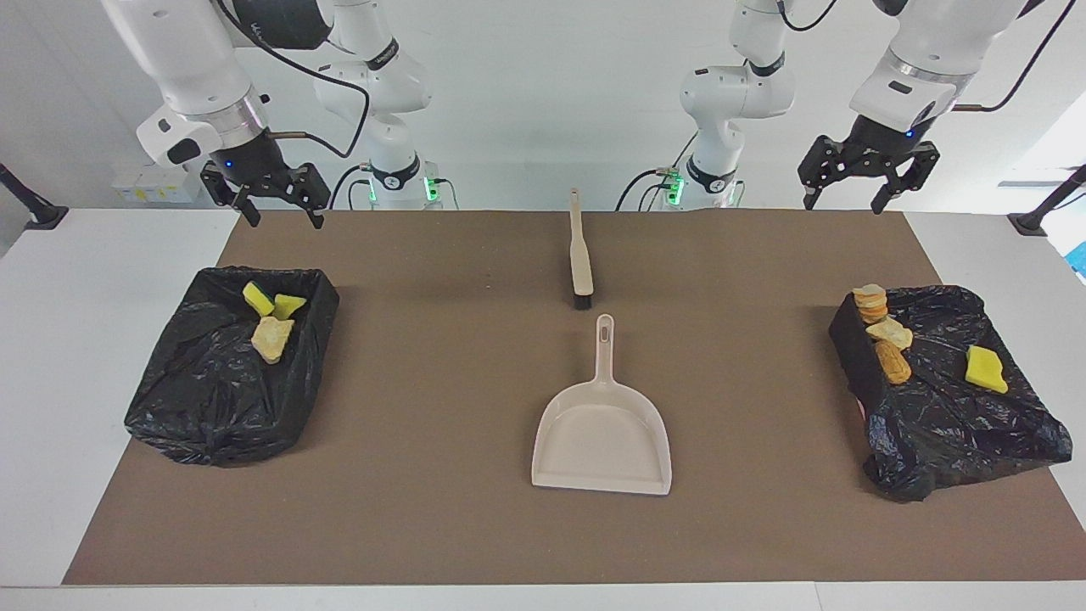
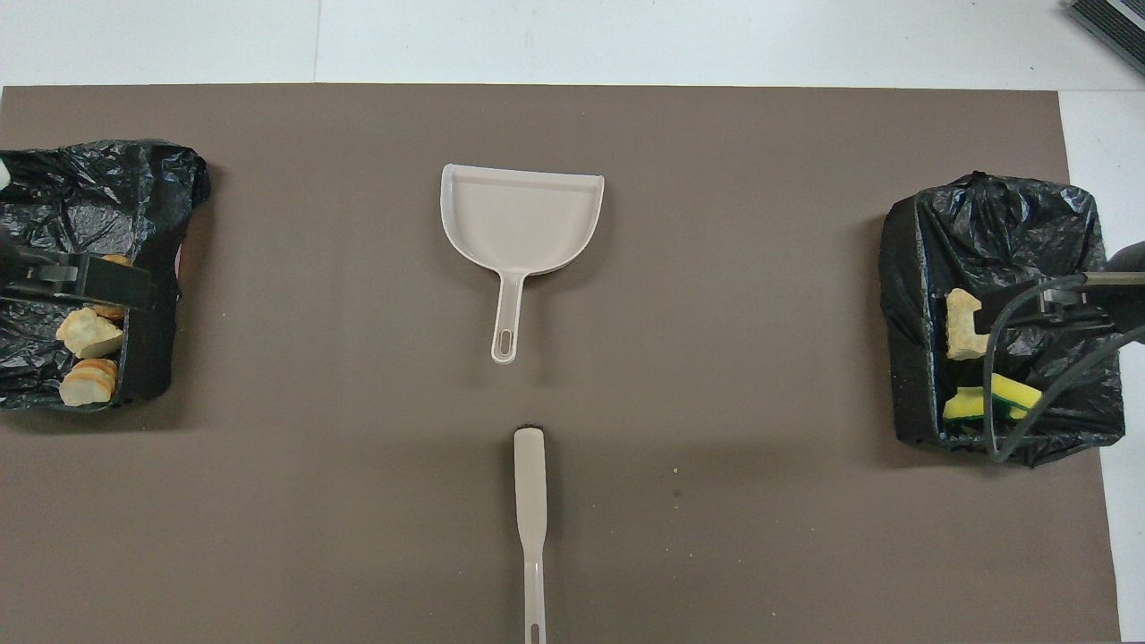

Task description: Sweep and dump trash in bin

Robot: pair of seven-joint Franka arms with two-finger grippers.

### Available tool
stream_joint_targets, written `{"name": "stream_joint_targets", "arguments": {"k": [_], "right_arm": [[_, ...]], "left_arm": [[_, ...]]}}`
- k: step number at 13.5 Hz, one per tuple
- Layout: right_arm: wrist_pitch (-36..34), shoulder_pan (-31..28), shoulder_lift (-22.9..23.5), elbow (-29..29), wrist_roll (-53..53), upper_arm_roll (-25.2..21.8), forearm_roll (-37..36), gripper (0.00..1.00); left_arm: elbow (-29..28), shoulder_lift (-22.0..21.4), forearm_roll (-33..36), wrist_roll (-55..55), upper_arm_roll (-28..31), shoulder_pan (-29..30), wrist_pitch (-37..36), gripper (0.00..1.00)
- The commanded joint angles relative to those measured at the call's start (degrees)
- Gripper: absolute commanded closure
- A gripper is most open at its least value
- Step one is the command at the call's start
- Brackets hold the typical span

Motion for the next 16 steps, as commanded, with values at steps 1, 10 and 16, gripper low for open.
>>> {"name": "stream_joint_targets", "arguments": {"k": [1,10,16], "right_arm": [[0.3,-0.7,-0.9,-1.1,0.5,0.4,0.8,0.0],[0.3,-0.7,-0.9,-1.1,0.5,0.4,0.8,0.0],[0.3,-0.7,-0.9,-1.1,0.5,0.4,0.8,0.0]], "left_arm": [[3.0,1.5,0.0,3.2,-0.4,2.0,-2.5,0.0],[-0.5,-1.6,0.0,2.4,0.1,2.8,-2.1,0.0],[-1.3,-2.1,0.0,2.5,0.1,3.2,-1.4,0.0]]}}
